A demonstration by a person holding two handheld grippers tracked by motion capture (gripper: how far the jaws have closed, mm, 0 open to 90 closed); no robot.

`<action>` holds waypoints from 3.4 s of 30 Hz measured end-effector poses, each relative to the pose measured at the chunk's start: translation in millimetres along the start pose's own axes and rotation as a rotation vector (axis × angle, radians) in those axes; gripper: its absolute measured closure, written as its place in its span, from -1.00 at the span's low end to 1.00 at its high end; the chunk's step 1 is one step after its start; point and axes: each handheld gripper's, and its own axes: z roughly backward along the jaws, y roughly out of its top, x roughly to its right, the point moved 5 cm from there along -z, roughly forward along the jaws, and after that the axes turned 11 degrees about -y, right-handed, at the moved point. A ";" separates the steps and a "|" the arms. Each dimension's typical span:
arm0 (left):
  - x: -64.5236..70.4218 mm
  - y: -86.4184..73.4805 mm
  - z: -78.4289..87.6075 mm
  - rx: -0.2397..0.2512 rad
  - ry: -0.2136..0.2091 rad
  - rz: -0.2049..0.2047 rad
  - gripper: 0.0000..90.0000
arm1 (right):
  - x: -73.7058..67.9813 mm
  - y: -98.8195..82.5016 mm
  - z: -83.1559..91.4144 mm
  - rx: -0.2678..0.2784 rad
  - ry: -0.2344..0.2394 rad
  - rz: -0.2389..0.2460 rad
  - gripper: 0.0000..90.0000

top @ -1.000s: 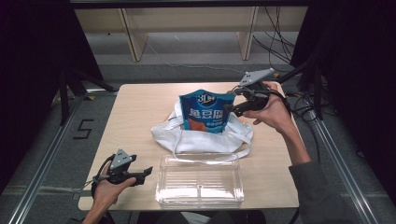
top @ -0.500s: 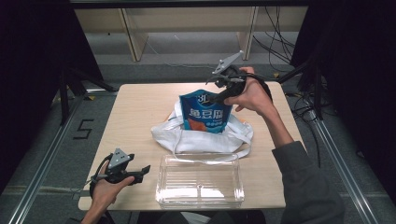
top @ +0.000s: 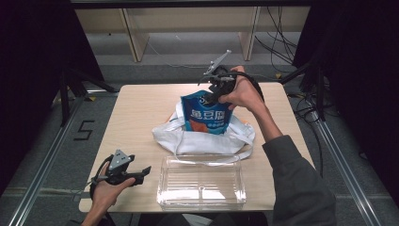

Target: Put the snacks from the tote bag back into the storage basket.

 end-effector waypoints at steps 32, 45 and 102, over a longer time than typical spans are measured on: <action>-0.3 0.1 -1.6 0.003 -0.014 0.007 -0.55 | -1.6 10.5 -2.2 -0.047 -0.008 0.180 1.00; -3.5 -0.9 -0.9 -0.003 0.012 0.003 -0.53 | 4.5 37.7 54.8 0.040 -0.067 0.200 1.00; -7.0 -3.2 -2.2 -0.002 0.009 0.035 -0.54 | -83.9 21.5 134.0 0.087 0.146 0.307 1.00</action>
